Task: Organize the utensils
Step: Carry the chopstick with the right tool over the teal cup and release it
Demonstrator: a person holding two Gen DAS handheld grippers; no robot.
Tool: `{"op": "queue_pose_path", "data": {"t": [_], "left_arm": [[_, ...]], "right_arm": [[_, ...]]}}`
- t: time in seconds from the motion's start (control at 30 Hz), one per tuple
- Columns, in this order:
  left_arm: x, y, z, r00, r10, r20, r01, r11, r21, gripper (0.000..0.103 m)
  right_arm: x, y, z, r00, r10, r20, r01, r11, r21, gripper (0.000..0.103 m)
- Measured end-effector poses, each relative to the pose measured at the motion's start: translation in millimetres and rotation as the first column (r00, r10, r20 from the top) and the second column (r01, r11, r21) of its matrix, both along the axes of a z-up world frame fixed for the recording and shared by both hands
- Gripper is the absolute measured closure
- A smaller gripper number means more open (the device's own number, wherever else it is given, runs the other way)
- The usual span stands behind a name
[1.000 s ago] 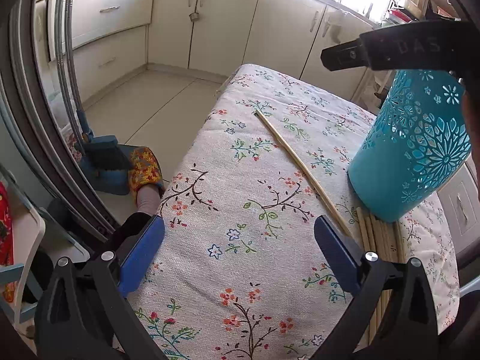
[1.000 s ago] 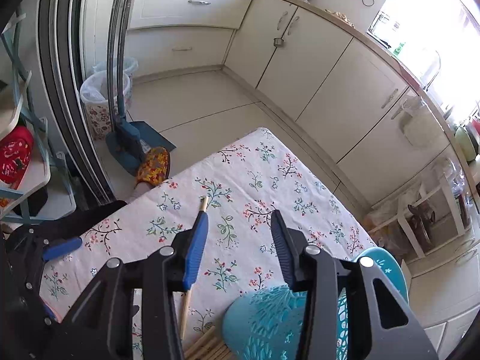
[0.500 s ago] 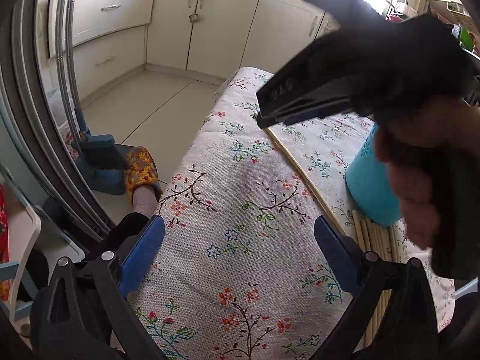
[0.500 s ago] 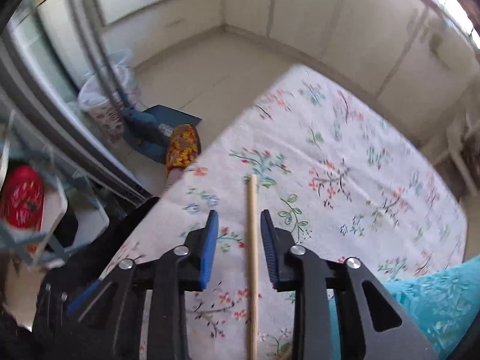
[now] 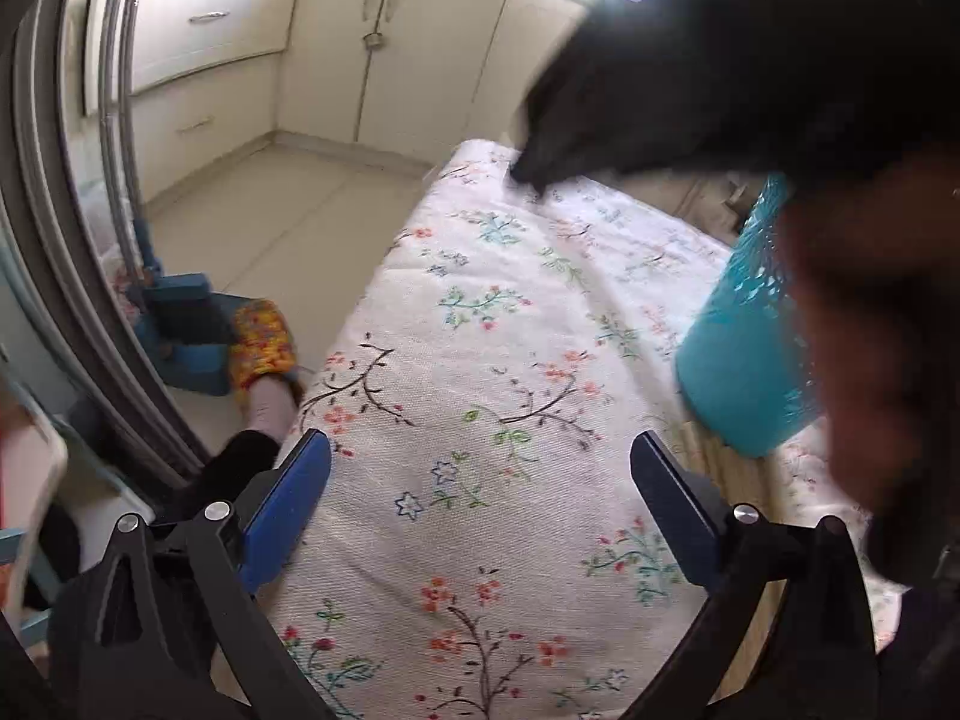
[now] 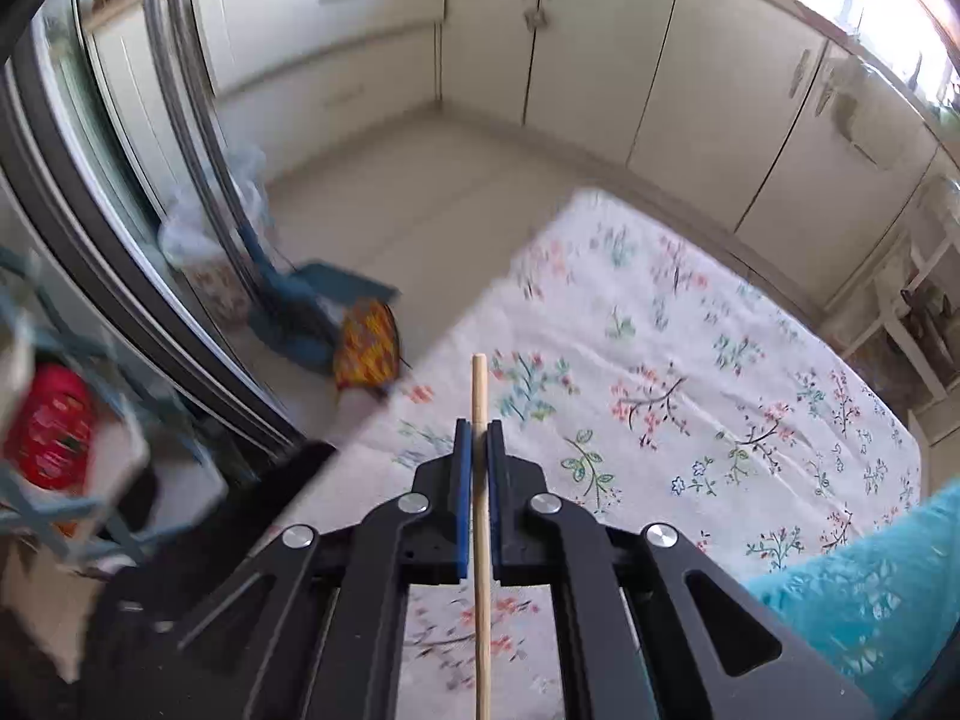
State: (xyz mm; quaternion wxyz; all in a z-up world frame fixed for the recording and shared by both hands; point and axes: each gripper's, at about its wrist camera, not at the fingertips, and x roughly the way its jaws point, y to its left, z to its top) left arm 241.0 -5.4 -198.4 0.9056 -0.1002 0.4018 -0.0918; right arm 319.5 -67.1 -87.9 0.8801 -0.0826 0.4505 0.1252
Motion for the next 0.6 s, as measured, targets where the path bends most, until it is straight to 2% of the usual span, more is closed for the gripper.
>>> {"op": "queue_pose_path", "data": {"t": [0.03, 0.13, 0.2, 0.23, 0.27, 0.33, 0.4, 0.47, 0.57, 0.6], "left_arm": [[0, -1, 0, 1.0, -0.003, 0.0, 0.003, 1.0, 0.004, 0.006], [0, 1, 0, 1.0, 0.002, 0.003, -0.002, 1.0, -0.015, 0.006], [1, -2, 1, 1.0, 0.003, 0.001, -0.003, 1.0, -0.002, 0.006], [1, -2, 1, 1.0, 0.004, 0.0, -0.004, 1.0, 0.002, 0.006], [1, -2, 1, 1.0, 0.005, 0.0, -0.005, 1.0, 0.003, 0.006], [2, -3, 2, 1.0, 0.008, -0.001, -0.008, 1.0, 0.005, 0.006], [1, -3, 2, 1.0, 0.009, -0.002, -0.009, 1.0, 0.013, 0.006], [1, -4, 2, 1.0, 0.01, -0.004, -0.01, 1.0, 0.02, 0.006], [2, -5, 1, 1.0, 0.012, -0.005, -0.012, 1.0, 0.027, 0.006], [2, -5, 1, 1.0, 0.012, -0.006, -0.012, 0.999, 0.03, 0.006]], "right_arm": [[-11, -3, 22, 0.998, 0.007, 0.058, -0.008, 1.0, 0.013, 0.098], [-35, -18, 85, 0.983, -0.009, 0.182, -0.019, 0.989, 0.148, 0.098], [-55, -39, 132, 0.947, -0.059, 0.315, -0.015, 0.974, 0.226, 0.098], [-63, -52, 150, 0.923, -0.097, 0.372, 0.0, 0.968, 0.251, 0.098], [-74, -70, 171, 0.881, -0.15, 0.449, 0.016, 0.957, 0.289, 0.098], [-86, -96, 189, 0.797, -0.238, 0.555, 0.06, 0.945, 0.32, 0.097], [-92, -121, 194, 0.719, -0.318, 0.619, 0.109, 0.93, 0.352, 0.097], [-89, -137, 183, 0.667, -0.38, 0.64, 0.174, 0.916, 0.362, 0.097], [-73, -158, 146, 0.673, -0.429, 0.603, 0.246, 0.898, 0.365, 0.097], [-67, -162, 134, 0.692, -0.432, 0.578, 0.258, 0.896, 0.361, 0.097]]}}
